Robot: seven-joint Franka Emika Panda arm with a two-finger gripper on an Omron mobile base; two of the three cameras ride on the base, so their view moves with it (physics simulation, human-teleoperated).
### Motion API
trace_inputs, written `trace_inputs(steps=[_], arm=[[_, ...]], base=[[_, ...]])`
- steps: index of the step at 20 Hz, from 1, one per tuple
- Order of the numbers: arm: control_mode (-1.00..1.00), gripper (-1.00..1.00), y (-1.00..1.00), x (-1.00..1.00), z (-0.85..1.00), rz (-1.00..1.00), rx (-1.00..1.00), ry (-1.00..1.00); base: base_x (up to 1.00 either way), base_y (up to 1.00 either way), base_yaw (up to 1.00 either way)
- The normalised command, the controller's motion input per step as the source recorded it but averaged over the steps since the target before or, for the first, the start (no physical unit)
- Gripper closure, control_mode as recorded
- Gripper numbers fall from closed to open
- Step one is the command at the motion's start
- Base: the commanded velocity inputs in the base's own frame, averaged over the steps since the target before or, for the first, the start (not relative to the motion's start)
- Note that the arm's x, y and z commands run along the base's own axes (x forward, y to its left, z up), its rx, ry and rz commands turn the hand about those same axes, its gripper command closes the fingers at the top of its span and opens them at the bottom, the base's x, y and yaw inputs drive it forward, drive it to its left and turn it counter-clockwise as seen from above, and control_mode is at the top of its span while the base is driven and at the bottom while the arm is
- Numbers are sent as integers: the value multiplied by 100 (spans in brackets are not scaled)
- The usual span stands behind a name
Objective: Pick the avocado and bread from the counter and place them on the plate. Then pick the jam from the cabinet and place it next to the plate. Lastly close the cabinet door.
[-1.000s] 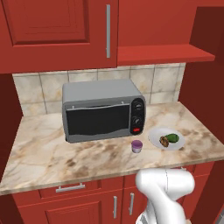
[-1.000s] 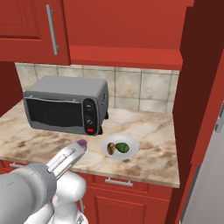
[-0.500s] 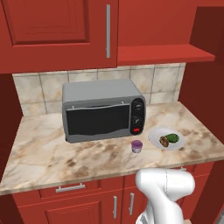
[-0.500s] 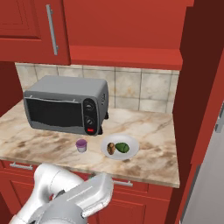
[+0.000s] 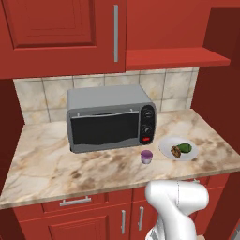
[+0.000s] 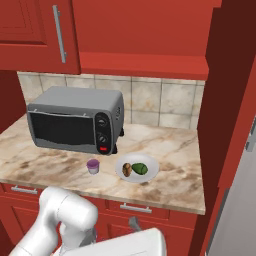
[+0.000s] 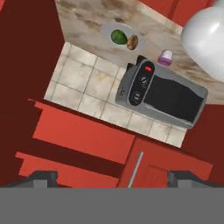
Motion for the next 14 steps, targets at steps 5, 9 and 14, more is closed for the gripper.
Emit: trace_inputs(steps=[5, 9, 14], arm=[[-100, -100, -35, 0, 10, 8, 18, -18], [-100, -100, -12, 17, 1, 11, 9, -18], [-100, -100, -1, 32, 0, 12, 3, -11]], base=[[0, 0, 0], [0, 0, 0], [0, 0, 0]])
